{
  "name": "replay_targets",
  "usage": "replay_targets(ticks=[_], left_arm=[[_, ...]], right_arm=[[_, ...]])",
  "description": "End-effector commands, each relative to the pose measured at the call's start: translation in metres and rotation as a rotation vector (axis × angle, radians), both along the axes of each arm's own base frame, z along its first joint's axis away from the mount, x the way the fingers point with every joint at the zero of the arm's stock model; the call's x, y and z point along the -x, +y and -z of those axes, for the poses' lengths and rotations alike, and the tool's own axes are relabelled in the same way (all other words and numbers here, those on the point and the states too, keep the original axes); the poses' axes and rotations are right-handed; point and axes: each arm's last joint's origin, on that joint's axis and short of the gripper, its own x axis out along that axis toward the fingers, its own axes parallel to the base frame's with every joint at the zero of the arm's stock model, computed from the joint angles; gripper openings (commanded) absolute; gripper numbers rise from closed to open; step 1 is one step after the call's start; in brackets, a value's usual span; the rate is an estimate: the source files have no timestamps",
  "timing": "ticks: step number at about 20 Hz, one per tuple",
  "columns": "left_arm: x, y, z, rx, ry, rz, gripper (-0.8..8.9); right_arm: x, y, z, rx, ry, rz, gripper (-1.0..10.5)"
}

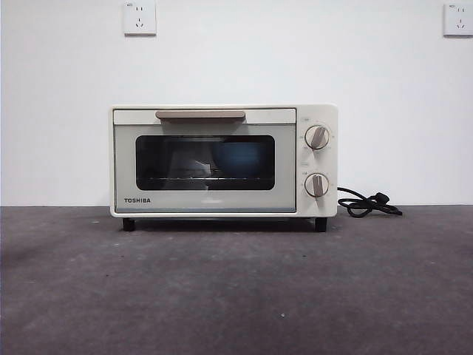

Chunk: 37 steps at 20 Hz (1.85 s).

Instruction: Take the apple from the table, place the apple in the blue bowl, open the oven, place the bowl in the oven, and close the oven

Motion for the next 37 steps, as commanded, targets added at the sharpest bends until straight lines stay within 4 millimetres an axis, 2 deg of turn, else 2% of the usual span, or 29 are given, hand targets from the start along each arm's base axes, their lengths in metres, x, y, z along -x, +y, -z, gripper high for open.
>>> replay_targets(ticks=[1,3,5,9,13,33,35,37], left_arm=[[0.008,0.000,0.036,0.019,0.004,-0.002,-0.04],[0.013,-0.001,0.058,0.020,0.031,0.000,-0.04],[0.017,-0.001,0.071,0.021,0.067,-0.003,-0.04],[0.018,0.001,0.085,0.019,0.173,-0.092,-0.04],[0.015,-0.002,0.105,-0.016,0.230,-0.092,-0.04],[0.014,-0.004,0.108,-0.053,0.264,-0.074,-0.04],[0.014,-0.004,0.108,-0.053,0.264,-0.074,-0.04],[0.014,-0.004,0.108,-0.053,0.265,-0.074,-0.04]], right_arm=[[0.000,0.000,0.002,0.003,0.001,-0.003,0.0],[0.000,0.000,0.002,0.003,0.001,-0.003,0.0],[0.000,0.000,0.002,0.003,0.001,-0.003,0.0],[0.000,0.000,0.002,0.003,0.002,-0.003,0.0],[0.000,0.000,0.002,0.003,0.001,-0.003,0.0],[0.000,0.000,0.001,0.007,-0.002,-0.005,0.0],[0.000,-0.006,-0.005,-0.014,-0.068,0.035,0.0],[0.000,-0.017,-0.011,-0.140,-0.176,0.075,0.0]])
